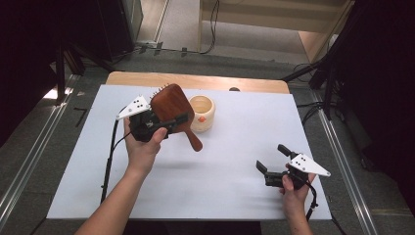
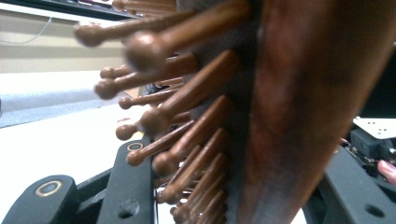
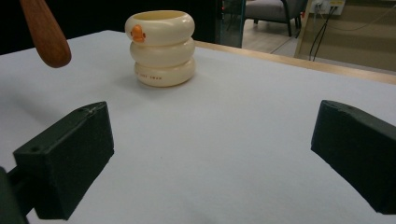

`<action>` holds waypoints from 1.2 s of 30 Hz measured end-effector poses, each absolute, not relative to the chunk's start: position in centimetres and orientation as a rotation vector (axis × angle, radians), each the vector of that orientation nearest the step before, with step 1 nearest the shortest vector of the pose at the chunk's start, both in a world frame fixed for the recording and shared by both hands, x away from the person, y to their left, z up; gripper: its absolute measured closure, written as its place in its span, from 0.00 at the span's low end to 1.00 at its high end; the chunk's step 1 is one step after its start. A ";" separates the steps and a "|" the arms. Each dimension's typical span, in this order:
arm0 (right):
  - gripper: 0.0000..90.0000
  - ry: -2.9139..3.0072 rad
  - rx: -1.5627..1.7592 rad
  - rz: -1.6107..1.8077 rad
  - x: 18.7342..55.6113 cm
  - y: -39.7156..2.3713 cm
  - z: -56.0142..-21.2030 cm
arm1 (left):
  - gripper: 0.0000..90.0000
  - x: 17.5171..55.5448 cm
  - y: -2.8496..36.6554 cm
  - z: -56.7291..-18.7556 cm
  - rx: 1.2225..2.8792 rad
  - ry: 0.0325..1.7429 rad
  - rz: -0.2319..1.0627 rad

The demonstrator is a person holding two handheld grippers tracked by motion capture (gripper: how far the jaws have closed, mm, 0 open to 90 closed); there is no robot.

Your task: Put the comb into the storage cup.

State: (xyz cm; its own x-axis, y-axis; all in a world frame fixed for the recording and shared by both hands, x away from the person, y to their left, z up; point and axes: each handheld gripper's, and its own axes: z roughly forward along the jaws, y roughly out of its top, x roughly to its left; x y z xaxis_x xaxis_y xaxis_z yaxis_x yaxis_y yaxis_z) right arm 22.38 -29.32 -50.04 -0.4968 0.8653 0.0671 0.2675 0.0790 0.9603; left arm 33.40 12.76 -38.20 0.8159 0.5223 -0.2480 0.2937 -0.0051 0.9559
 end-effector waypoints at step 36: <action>0.00 1.817 1.164 1.397 20.1 -32.4 -51.1 | 0.61 37.2 12.1 -34.9 1.599 0.646 0.269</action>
State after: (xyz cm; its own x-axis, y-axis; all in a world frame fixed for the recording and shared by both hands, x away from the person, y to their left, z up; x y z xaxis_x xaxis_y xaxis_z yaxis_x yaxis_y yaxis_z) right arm 20.15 -32.45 -51.10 -0.4638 0.8831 0.0709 0.2958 0.0789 0.9520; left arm 37.17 12.10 -34.90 0.8113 0.5497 -0.1989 0.2464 -0.0130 0.9691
